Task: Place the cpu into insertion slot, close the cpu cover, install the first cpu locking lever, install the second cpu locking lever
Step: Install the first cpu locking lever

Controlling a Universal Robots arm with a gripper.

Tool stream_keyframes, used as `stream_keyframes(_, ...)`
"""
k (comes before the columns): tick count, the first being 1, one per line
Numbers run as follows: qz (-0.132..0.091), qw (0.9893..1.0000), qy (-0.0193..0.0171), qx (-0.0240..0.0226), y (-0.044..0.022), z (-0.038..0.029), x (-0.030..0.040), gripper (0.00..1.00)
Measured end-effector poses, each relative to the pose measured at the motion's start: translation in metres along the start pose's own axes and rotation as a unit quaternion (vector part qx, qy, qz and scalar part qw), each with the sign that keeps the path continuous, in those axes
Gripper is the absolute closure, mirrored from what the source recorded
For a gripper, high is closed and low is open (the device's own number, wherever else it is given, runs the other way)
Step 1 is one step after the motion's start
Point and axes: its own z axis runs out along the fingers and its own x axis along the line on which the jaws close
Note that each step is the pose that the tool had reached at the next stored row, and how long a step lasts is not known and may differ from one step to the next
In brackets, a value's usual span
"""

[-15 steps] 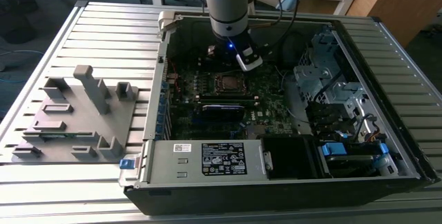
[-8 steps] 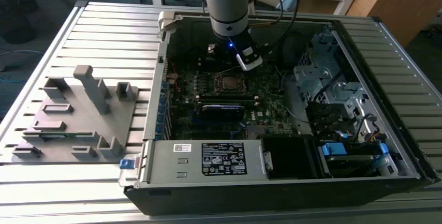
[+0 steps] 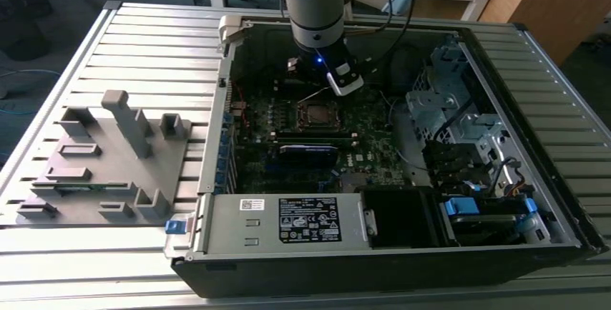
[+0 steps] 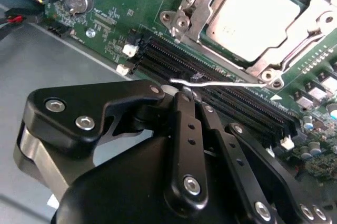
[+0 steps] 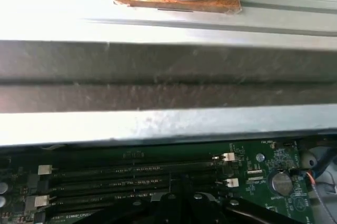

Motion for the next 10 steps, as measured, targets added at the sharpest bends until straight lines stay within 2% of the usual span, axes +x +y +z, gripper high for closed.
stream_keyframes(4,0.000,1.0000,0.0001,-0.0018,0.0022,-0.0067,-0.0013,0.89)
stream_keyframes(10,0.001,1.0000,0.0002,-0.0070,0.0051,-0.0158,-0.0030,0.89)
